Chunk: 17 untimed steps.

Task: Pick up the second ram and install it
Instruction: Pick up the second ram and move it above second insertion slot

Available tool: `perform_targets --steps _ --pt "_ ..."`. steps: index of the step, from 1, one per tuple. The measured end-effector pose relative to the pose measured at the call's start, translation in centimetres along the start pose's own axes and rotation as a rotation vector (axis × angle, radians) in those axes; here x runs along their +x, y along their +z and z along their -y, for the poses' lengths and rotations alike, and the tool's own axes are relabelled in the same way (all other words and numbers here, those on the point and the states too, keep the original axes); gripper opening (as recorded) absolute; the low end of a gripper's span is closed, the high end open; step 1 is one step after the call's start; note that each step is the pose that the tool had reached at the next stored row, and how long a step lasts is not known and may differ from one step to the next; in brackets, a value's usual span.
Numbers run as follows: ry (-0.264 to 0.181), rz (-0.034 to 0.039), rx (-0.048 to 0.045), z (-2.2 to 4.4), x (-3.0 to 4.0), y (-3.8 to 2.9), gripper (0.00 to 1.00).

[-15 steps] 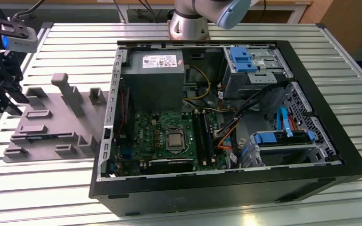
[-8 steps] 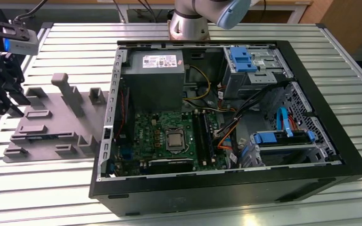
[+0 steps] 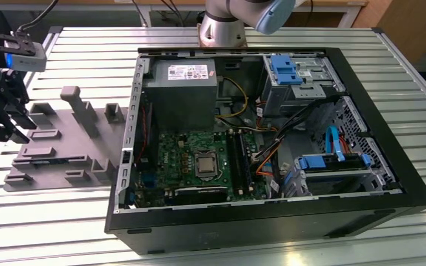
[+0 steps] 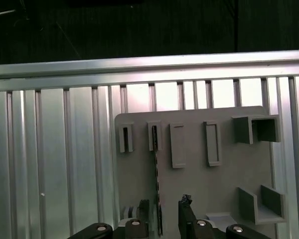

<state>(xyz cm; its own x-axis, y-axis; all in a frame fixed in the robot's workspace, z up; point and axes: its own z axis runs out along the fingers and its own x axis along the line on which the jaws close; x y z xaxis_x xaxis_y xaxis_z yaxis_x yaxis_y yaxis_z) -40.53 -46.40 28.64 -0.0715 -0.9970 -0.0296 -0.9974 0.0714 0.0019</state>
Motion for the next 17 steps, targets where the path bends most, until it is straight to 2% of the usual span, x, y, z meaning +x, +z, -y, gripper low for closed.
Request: perform_targets --steps 7,17 --pt "0.000 -0.0002 -0.0002 0.00 0.02 0.03 0.36" --pt "0.000 -0.0004 -0.0002 0.01 0.06 1.20 0.36"
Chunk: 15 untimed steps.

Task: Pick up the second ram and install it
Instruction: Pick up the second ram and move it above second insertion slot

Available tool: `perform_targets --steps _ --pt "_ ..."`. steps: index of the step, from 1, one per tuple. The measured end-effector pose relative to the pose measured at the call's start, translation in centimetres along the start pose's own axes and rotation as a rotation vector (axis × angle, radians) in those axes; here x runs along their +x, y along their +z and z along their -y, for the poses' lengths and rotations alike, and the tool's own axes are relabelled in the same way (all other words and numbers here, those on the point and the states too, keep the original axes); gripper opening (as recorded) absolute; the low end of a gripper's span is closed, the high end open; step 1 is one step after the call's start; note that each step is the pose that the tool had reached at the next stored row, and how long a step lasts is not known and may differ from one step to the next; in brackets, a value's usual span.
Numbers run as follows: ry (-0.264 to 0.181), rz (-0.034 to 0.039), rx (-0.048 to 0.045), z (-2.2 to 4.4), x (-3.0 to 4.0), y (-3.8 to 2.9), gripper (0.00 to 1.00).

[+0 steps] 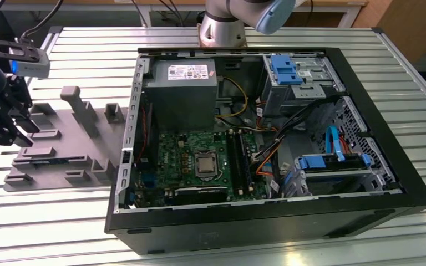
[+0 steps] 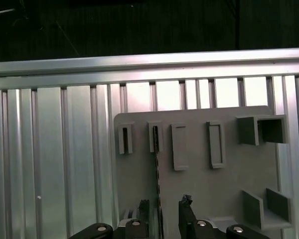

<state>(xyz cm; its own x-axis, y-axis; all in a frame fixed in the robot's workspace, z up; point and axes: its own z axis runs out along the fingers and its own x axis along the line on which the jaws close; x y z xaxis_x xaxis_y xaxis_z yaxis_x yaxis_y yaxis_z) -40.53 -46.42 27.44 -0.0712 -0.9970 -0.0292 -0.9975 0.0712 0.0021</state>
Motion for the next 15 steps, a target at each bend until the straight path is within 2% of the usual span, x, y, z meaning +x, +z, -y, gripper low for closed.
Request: perform_targets --steps 3,11,15 --pt "0.000 0.0001 0.0002 0.00 0.02 0.33 0.36" --pt "0.000 0.0001 0.0001 0.00 0.02 0.39 0.36" --pt "0.000 0.0001 0.0001 0.00 0.03 0.63 0.36"
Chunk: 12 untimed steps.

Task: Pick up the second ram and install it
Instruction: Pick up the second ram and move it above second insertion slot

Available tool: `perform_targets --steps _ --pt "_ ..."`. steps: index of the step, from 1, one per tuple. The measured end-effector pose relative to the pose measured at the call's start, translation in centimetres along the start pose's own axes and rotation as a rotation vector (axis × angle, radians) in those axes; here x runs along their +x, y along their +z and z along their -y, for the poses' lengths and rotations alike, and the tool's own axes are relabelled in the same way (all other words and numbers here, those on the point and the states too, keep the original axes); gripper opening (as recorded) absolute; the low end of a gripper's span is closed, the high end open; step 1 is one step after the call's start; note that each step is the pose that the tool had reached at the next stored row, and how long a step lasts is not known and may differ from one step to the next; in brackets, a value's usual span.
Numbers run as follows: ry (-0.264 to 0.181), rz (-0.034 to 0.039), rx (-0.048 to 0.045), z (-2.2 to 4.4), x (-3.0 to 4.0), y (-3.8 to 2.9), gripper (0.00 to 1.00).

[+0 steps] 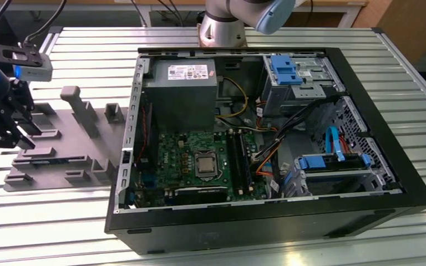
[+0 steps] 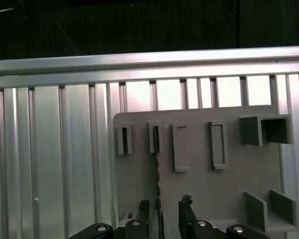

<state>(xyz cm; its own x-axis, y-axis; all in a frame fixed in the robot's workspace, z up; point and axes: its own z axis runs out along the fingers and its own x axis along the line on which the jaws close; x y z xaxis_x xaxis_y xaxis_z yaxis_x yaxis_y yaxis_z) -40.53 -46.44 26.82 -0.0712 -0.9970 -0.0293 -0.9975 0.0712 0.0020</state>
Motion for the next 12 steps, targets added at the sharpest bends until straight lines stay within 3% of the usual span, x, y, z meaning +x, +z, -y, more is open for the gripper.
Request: perform_targets --steps 12 --pt "0.000 -0.0001 -0.0001 0.00 0.02 0.49 0.36"
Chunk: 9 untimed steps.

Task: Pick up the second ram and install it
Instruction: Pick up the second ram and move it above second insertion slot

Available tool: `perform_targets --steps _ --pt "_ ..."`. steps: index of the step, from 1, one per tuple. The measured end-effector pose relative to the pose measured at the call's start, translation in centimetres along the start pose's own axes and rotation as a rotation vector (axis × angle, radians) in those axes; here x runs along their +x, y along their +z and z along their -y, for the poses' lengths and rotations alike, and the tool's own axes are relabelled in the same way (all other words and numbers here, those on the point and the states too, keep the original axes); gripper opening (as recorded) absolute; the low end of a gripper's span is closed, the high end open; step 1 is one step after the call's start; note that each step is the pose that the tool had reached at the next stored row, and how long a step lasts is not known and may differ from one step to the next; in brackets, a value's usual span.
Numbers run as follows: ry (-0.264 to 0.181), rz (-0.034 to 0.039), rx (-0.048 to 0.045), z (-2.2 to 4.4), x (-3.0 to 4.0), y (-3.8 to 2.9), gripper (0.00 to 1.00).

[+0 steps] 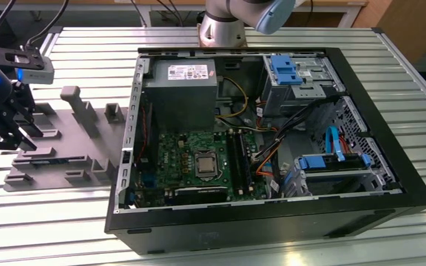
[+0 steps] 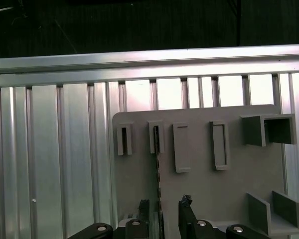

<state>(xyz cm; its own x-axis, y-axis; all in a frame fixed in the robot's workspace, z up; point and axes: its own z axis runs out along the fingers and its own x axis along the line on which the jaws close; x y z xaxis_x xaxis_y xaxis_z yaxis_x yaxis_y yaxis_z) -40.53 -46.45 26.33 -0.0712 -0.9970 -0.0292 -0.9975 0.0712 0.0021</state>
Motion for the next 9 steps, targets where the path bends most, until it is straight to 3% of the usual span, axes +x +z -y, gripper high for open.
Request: perform_targets --steps 9 --pt "0.000 0.0002 0.0003 0.00 0.03 0.15 0.36"
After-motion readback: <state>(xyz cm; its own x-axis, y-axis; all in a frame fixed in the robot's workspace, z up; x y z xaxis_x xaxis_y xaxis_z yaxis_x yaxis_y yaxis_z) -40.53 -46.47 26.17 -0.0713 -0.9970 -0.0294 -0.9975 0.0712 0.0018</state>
